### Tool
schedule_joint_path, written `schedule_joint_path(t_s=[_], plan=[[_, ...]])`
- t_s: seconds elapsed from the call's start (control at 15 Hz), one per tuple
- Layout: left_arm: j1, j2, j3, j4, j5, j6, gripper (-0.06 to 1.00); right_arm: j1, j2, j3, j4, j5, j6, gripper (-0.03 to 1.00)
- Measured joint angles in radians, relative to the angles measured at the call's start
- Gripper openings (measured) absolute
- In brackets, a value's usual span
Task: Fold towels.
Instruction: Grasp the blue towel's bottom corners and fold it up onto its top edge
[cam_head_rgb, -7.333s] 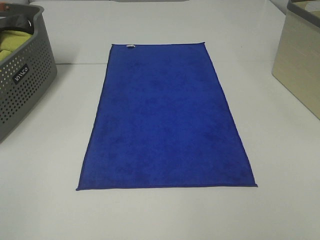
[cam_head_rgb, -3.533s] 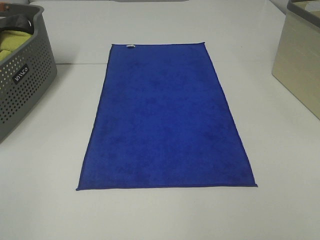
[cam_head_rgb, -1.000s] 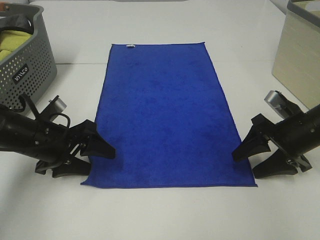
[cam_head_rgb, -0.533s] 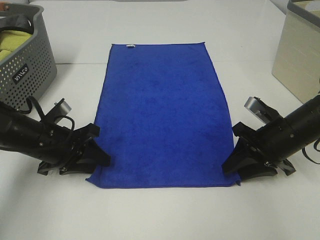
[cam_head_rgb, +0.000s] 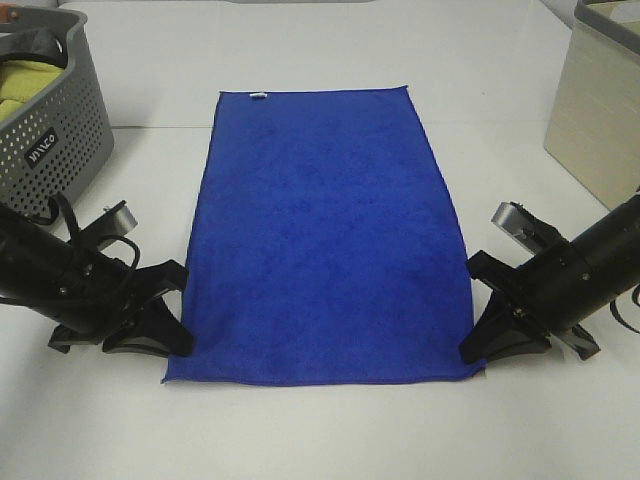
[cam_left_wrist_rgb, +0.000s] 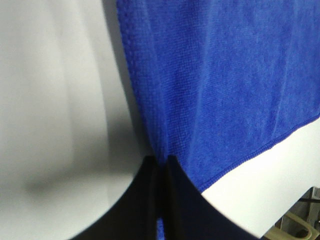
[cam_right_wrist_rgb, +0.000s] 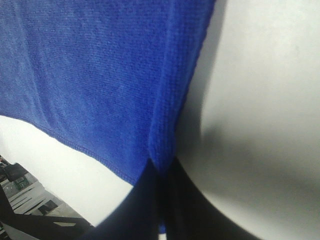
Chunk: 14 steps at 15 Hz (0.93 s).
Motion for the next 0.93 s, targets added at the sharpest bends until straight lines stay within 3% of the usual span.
schedule_joint_path(t_s=[0.13, 0.6, 0.93], plan=[[0.000, -0.058, 0.030, 0.072, 0.007, -0.069, 0.01, 0.000, -0.042, 0.045, -0.028, 0.001, 0.022, 0.02], [0.000, -0.317, 0.284, 0.091, 0.066, -0.143, 0.01, 0.000, -0.285, 0.357, -0.080, 0.004, 0.054, 0.02], [0.000, -0.416, 0.326, 0.103, 0.070, -0.196, 0.01, 0.000, -0.363, 0.362, -0.090, -0.009, 0.054, 0.02]])
